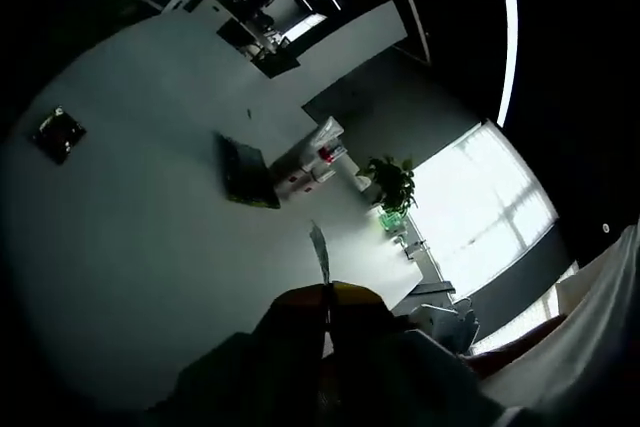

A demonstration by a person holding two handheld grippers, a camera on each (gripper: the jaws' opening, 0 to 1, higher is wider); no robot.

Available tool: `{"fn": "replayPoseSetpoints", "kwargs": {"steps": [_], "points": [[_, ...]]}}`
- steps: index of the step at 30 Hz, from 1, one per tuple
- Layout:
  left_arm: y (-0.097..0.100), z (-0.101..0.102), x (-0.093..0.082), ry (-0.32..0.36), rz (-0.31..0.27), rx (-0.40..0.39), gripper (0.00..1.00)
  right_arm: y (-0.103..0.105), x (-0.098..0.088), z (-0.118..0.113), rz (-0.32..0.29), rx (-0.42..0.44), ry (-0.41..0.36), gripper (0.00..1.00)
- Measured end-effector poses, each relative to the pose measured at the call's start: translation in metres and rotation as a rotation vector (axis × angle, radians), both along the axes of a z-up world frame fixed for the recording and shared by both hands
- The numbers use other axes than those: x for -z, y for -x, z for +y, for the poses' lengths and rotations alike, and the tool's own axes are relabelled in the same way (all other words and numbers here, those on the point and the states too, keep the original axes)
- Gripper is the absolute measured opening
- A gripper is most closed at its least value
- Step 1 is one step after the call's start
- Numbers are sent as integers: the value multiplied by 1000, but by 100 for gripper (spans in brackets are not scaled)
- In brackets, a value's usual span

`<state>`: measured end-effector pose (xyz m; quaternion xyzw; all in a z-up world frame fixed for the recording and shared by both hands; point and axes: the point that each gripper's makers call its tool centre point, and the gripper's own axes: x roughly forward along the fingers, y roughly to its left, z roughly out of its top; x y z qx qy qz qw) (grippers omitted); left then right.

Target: Arrange the skincare products in the storage area until every visible bottle or jar stands upright without overlapping.

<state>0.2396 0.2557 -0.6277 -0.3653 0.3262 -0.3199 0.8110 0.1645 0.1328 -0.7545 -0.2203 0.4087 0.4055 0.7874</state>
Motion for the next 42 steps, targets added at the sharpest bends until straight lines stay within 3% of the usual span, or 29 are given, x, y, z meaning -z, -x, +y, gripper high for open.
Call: {"fn": "replayPoseSetpoints", "kwargs": {"steps": [7,14,25,34,37,42], "points": [[-38,1,10,-22,45,7,0,0,5,-8,9,23,36,56],[-59,2,19,-33,79,22,0,-5,2,-9,7,74,-7,58],[-101,6,38,-60,147,0,0,-8,3,-15,-3,92,28,54],[-137,-13,34,-137,127,50,0,-13,0,-17,-36,100,34,55],[-141,-17,39,-218,112,75,0,-12,0,-17,-38,92,41,54],[-162,-14,42,-218,118,61,0,-12,0,-18,-38,89,50,52]]}}
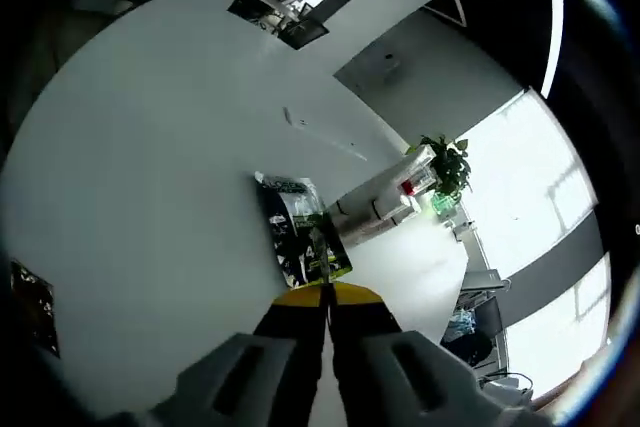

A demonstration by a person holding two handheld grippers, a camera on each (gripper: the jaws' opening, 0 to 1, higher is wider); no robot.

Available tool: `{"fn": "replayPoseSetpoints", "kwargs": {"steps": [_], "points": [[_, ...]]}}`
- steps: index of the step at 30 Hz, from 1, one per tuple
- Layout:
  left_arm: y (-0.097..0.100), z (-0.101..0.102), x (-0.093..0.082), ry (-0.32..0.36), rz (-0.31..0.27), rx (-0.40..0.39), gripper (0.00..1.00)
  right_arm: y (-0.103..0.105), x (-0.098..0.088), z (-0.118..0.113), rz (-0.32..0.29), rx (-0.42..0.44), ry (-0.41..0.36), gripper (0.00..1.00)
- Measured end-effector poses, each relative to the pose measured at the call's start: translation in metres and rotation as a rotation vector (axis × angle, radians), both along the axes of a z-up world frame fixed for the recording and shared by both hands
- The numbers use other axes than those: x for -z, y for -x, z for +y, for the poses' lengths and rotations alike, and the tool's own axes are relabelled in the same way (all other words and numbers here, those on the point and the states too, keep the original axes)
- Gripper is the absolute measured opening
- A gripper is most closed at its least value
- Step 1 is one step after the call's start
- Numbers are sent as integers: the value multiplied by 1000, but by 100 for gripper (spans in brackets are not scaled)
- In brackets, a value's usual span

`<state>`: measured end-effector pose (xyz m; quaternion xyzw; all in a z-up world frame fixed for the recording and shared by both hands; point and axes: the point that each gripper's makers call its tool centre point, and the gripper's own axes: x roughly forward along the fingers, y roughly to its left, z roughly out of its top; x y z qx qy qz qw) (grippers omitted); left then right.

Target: Arrange the skincare products in the storage area until every visible bottle or jar stands upright without overlapping.

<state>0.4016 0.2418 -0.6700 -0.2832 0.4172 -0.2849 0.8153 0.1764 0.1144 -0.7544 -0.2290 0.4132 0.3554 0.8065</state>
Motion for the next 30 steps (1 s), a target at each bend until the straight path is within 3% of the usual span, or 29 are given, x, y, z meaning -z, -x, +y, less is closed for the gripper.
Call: {"fn": "replayPoseSetpoints", "kwargs": {"steps": [9,15,30], "points": [[-20,12,21,-52,48,-48,0,3,5,-3,24,-4,19,51],[-29,11,28,-50,72,-61,0,6,10,-6,42,-24,47,47],[-86,3,59,-76,123,-97,0,9,8,1,56,-43,20,49]]}}
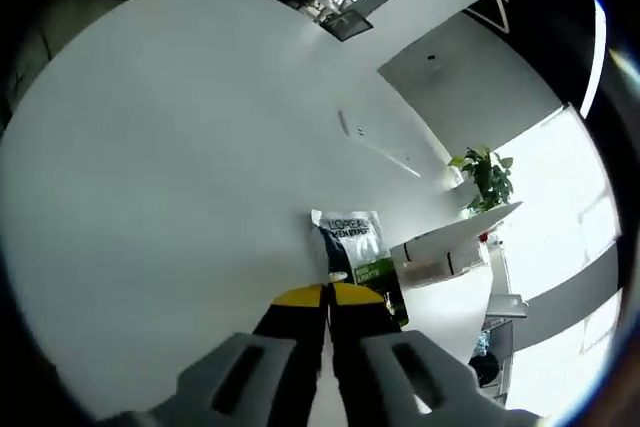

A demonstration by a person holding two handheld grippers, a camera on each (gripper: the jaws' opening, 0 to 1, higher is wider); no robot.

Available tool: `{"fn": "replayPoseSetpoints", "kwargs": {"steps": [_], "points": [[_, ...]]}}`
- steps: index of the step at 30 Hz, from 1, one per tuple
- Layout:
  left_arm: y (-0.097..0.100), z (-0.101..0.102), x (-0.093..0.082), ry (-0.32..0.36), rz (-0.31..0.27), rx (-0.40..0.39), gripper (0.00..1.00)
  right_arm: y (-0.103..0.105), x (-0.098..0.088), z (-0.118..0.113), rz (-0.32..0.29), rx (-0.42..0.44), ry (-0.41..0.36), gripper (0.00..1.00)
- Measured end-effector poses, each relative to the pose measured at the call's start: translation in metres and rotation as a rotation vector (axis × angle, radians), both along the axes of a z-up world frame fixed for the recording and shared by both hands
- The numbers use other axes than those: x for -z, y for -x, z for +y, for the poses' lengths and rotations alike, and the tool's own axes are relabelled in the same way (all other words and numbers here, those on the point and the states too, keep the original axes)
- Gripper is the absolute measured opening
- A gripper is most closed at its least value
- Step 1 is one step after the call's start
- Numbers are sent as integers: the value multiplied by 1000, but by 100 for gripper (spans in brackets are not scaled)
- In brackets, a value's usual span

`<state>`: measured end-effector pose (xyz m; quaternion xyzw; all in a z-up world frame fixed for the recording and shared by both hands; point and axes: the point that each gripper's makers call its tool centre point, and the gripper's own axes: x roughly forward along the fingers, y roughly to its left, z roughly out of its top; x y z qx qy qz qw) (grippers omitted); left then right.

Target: Arrange the skincare products in the storage area until every visible bottle or jar stands upright without overlapping.

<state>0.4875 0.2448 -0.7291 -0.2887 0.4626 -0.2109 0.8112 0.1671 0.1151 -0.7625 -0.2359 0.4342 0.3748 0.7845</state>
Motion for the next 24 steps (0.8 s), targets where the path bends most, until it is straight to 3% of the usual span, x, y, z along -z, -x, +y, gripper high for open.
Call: {"fn": "replayPoseSetpoints", "kwargs": {"steps": [5,7,12,18,24], "points": [[-12,7,16,-62,22,0,0,1,-1,3,1,-9,-12,50],[-16,3,15,-27,28,-13,0,1,-1,3,1,-16,-10,49],[-19,4,20,-74,31,1,0,2,-2,6,4,-25,-26,48],[-10,18,39,-263,82,118,0,4,-3,9,5,-37,-36,47],[-17,12,37,-295,79,159,0,4,-2,9,7,-40,-36,47]]}}
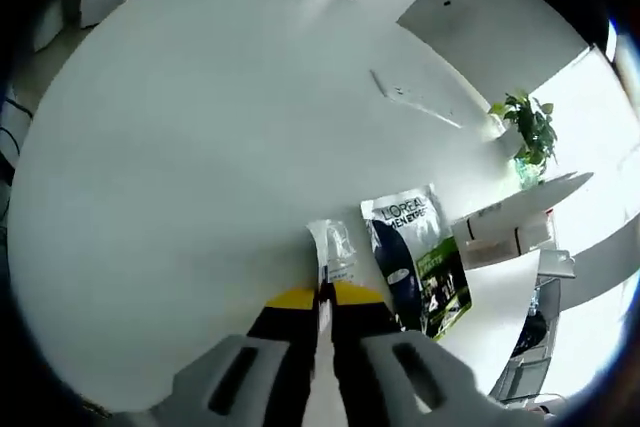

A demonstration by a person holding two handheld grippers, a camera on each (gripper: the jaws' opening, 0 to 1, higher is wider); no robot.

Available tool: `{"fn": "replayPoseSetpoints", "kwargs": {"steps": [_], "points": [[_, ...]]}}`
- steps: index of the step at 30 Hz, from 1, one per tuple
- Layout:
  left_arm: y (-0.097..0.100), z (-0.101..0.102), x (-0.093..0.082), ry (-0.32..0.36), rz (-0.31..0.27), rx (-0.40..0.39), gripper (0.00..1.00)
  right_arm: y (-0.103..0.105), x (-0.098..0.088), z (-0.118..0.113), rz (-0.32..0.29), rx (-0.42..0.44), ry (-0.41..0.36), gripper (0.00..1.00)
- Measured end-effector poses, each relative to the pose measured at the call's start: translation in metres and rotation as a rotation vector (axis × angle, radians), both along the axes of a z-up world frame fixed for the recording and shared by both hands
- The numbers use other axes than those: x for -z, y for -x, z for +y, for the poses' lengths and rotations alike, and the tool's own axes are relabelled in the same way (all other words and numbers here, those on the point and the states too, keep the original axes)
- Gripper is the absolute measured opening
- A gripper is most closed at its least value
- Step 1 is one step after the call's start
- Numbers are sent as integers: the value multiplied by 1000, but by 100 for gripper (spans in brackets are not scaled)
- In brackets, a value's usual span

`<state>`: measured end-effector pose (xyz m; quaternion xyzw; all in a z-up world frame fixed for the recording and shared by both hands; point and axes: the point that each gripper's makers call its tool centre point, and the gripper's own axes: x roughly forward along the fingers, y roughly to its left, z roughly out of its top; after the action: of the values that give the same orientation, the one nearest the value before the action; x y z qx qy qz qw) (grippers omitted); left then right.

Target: Arrange the skincare products in the storage area until every visible bottle or jar stands upright without overlapping.

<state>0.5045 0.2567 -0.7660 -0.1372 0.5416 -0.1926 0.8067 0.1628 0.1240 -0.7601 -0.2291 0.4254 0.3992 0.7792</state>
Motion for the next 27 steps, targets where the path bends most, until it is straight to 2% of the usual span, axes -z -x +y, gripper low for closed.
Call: {"fn": "replayPoseSetpoints", "kwargs": {"steps": [14,18,20,24,27], "points": [[1,4,0,-47,48,-15,7,2,-2,4,8,5,-27,48],[2,8,-2,-82,45,-10,11,1,-6,7,11,20,-62,49],[3,14,-2,-113,43,-4,12,2,-6,7,8,12,-57,49],[1,21,-3,-127,38,-14,14,2,-6,8,8,12,-59,49],[1,28,-7,-163,6,-6,13,3,-4,7,12,12,-53,49]]}}
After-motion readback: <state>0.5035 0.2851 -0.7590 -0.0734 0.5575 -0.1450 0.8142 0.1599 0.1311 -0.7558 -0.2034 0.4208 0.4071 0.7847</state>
